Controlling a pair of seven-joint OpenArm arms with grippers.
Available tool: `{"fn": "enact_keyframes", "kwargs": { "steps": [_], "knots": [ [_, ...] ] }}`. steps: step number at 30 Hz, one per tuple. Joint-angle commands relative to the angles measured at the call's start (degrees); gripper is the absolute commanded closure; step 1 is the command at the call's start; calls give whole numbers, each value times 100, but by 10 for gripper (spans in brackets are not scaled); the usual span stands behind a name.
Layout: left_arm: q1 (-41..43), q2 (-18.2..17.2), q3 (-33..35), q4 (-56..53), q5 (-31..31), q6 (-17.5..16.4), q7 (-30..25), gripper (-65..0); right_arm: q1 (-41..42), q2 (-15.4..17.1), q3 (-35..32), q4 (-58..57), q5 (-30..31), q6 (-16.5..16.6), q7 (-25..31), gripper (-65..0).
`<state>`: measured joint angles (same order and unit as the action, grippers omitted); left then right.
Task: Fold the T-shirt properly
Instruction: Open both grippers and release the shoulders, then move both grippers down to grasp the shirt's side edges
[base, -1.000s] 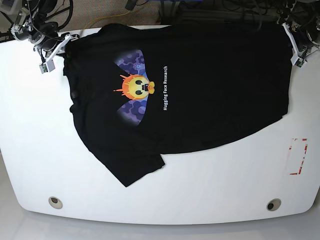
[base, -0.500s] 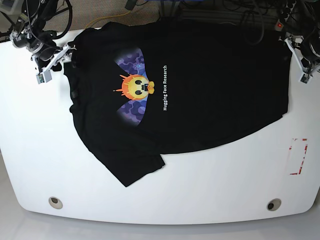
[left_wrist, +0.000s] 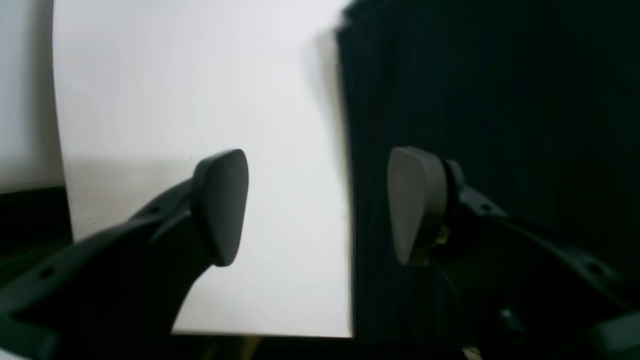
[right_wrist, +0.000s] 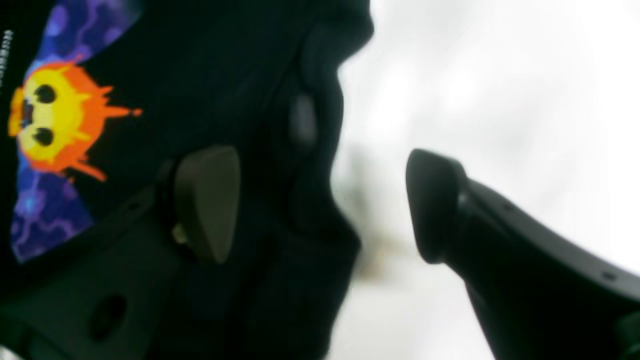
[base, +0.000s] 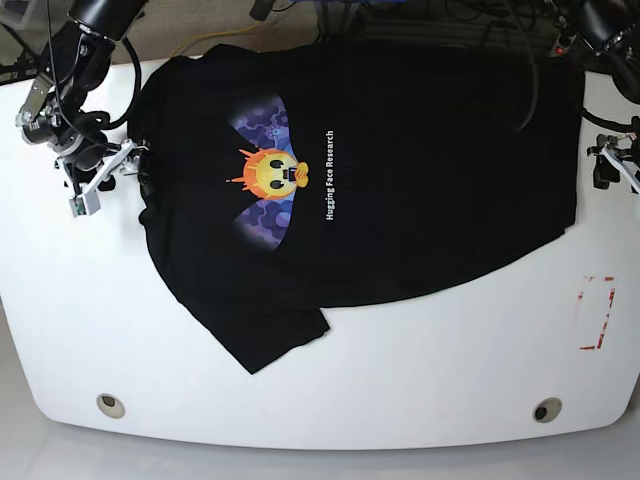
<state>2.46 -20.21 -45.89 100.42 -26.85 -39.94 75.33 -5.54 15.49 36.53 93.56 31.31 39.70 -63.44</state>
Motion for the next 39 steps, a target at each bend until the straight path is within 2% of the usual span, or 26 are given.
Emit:
{"fn": "enact_keyframes", "kwargs": {
  "steps": [1,5,13,20,25,29,30,33,34,36,37,39],
  "knots": [
    [-285,-190,-13,-271,254,-6,-65,-403,84,100,26,82,-67,30,107,-488],
    [-611,-217,66,-1000,395,-6,-460,-404,180,73,17,82,-138,30,115,-488],
    [-1068,-234,848,-2345,430,-6,-1322,-406,189,65,17,82,-129,30,115,-488],
    [-1420,-234,1261,-3277,439,-6,-1867,-474,189,65,35,82,-129,30,115,-488],
    [-1543,-234,1727,-3673,439,-6,-1990,-474,189,65,43,82,-129,30,115,-488],
    [-1543,-217,1789,-3734,439,-6,-1999,-461,189,47,52,82,-129,30,124,-488],
    [-1543,-217,1789,-3752,439,-6,-1999,-435,198,3,52,82,-129,30,124,-488],
    [-1525,-217,1789,-3752,448,-6,-2017,-269,207,-41,114,90,-173,30,133,-488],
    [-1516,-217,1806,-3752,509,-6,-2017,-164,277,-67,210,82,-182,30,133,-488],
    [-1516,-208,1806,-3708,668,-6,-2017,-25,374,-85,316,73,-190,30,133,-487],
    [-1516,-208,1798,-3699,764,-6,-2017,0,383,-85,360,64,-190,30,133,-487],
    [-1534,-208,1780,-3699,861,-6,-2017,-1,435,-58,377,-24,-190,30,133,-487]
  ]
}}
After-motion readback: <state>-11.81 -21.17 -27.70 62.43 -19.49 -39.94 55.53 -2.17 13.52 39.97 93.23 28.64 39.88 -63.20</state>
